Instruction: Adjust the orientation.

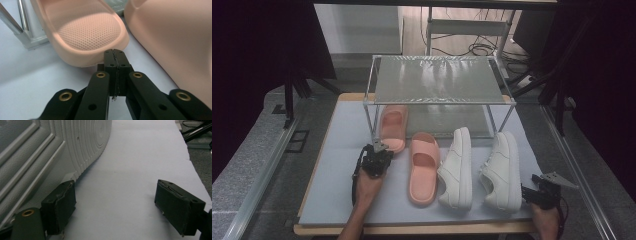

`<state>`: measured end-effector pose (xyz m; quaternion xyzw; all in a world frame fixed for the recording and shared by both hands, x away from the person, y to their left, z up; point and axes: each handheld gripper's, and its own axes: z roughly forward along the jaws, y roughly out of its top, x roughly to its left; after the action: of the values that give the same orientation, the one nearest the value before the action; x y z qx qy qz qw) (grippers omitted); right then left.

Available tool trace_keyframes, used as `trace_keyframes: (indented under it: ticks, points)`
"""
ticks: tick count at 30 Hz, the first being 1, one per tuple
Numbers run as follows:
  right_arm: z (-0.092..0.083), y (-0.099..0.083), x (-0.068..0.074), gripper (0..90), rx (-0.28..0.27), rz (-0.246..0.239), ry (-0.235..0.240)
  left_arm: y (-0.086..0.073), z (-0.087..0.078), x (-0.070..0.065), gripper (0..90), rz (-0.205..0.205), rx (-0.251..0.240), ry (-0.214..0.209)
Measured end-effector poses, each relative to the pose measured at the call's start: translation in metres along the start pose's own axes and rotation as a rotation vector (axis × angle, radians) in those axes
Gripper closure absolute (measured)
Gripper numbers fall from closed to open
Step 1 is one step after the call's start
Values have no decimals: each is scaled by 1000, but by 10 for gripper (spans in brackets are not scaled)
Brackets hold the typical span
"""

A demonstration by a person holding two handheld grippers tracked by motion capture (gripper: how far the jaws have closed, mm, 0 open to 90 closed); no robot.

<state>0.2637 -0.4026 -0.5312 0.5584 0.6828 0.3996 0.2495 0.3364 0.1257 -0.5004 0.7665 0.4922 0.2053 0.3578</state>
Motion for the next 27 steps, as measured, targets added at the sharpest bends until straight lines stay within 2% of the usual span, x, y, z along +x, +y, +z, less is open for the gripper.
trace_keyframes:
  ticks: [27]
  points:
    - [0,0,0,176,-1,0,3,31,37,21,898,-12,22,44]
